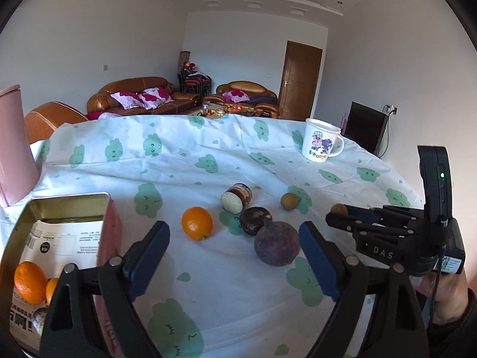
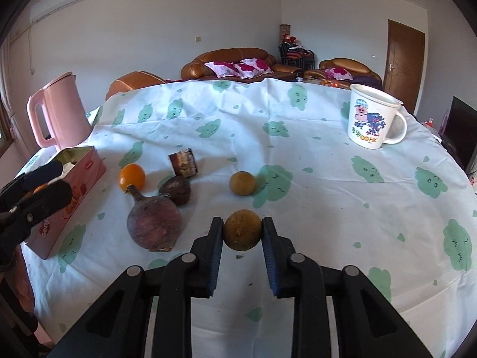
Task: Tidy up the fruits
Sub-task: 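Grasp the dark purple fruit with the left tool while the right tool grasps a small brown fruit, then carry the purple fruit over the pink tin with the left tool while the right tool carries the brown fruit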
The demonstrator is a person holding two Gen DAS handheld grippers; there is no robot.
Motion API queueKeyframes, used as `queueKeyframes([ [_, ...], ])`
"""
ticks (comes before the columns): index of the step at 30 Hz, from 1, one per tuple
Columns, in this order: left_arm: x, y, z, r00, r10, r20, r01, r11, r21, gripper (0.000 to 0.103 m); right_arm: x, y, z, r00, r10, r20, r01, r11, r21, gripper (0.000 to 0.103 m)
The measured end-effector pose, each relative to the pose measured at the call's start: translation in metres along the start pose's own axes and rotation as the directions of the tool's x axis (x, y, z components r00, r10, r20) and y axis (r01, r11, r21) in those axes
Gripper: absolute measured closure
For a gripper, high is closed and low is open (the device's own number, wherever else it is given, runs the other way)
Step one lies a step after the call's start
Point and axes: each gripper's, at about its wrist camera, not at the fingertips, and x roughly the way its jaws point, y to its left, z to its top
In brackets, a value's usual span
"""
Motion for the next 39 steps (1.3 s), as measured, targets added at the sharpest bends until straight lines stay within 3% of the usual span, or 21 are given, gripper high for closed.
queueKeyframes([
  [8,0.04,-0.03,0.002,0.992,-0.048,-0.116,0.053,0.998,0.04,0.017,0.005,-0.011,0.007,1.0,0.005,-0.005,-0.005,0.999,0.042,0.076],
  [10,0.052,-0.033,0.003,0.985,-0.057,-0.164,0.065,0.997,0.045,0.023,0.009,-0.011,0.008,1.0,0.013,-0.016,-0.012,0.999,0.047,0.076],
  [13,0.065,-0.032,0.001,0.97,-0.085,-0.23,0.093,0.995,0.024,0.045,0.012,-0.013,0.008,0.999,0.021,-0.026,-0.019,0.998,0.053,0.076],
  [15,0.07,-0.03,0.0,0.961,-0.105,-0.257,0.111,0.994,0.008,0.05,0.014,-0.011,0.008,0.999,0.026,-0.035,-0.025,0.999,0.046,0.076],
  [24,0.063,-0.03,0.0,0.97,-0.101,-0.221,0.105,0.994,0.009,0.051,0.001,-0.007,0.007,0.999,0.042,0.033,-0.043,0.999,0.014,0.075],
  [39,0.031,-0.028,0.005,0.997,-0.058,-0.048,0.06,0.998,0.029,0.051,-0.017,-0.006,0.006,0.987,0.097,0.13,-0.098,0.995,0.0,0.075],
])
